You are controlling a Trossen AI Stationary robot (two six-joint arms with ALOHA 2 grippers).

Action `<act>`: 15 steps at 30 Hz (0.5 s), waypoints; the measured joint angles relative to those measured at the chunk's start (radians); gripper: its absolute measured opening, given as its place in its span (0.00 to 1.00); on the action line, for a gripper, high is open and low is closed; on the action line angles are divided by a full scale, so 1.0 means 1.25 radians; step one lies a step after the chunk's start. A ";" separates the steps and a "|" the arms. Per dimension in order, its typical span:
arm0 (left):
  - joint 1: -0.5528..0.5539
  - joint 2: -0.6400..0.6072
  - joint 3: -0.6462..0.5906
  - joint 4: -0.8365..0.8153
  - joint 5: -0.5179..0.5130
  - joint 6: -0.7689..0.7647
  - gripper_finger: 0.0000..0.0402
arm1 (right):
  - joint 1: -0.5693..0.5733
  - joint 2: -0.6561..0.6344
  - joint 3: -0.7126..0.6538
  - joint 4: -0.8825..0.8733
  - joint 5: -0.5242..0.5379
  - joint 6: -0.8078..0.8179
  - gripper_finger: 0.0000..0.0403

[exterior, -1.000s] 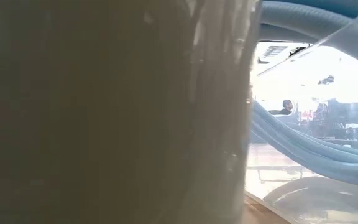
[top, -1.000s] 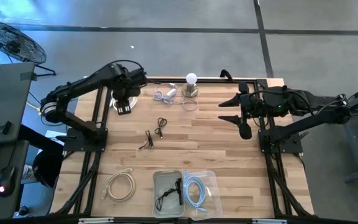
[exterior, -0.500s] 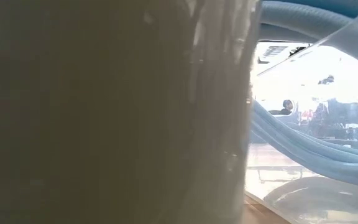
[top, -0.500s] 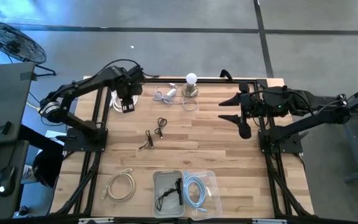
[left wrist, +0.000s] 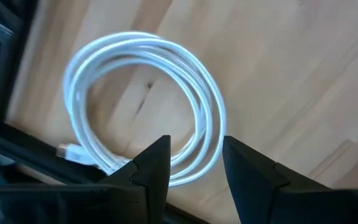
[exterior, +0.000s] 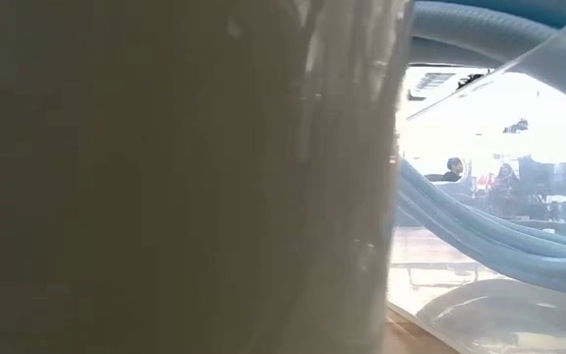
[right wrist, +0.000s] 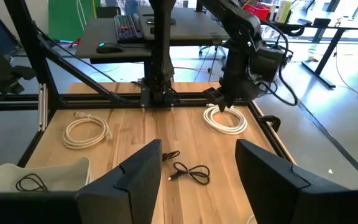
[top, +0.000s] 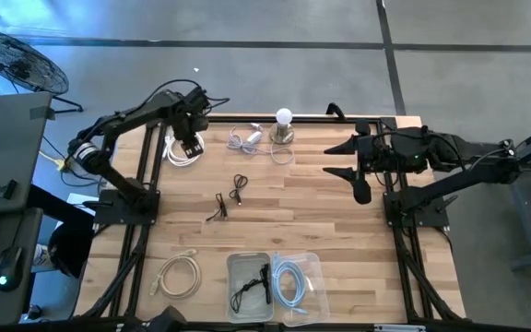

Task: Pick & Place USB Port
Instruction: Put the white HDMI cable into the transparent bin

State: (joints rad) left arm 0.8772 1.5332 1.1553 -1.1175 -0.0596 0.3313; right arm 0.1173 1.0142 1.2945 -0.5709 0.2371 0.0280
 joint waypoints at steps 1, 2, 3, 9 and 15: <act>0.000 0.009 0.000 0.000 -0.002 -0.012 0.36 | 0.000 0.000 0.000 0.000 0.000 0.000 0.49; 0.000 0.022 0.000 0.000 -0.002 -0.019 0.36 | 0.000 0.000 0.000 0.000 0.000 -0.001 0.49; 0.000 0.038 0.000 0.000 -0.001 -0.026 0.36 | 0.000 0.000 0.000 0.000 0.000 -0.003 0.49; 0.000 0.105 -0.034 0.013 -0.001 -0.039 0.36 | 0.000 0.000 0.000 0.000 0.012 -0.007 0.49; 0.000 0.125 -0.110 0.125 -0.002 -0.023 0.36 | 0.000 0.000 0.000 0.000 0.013 -0.009 0.49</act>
State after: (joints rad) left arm 0.8768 1.6896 1.0172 -0.9609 -0.0620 0.3031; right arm 0.1173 1.0142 1.2945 -0.5705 0.2527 0.0174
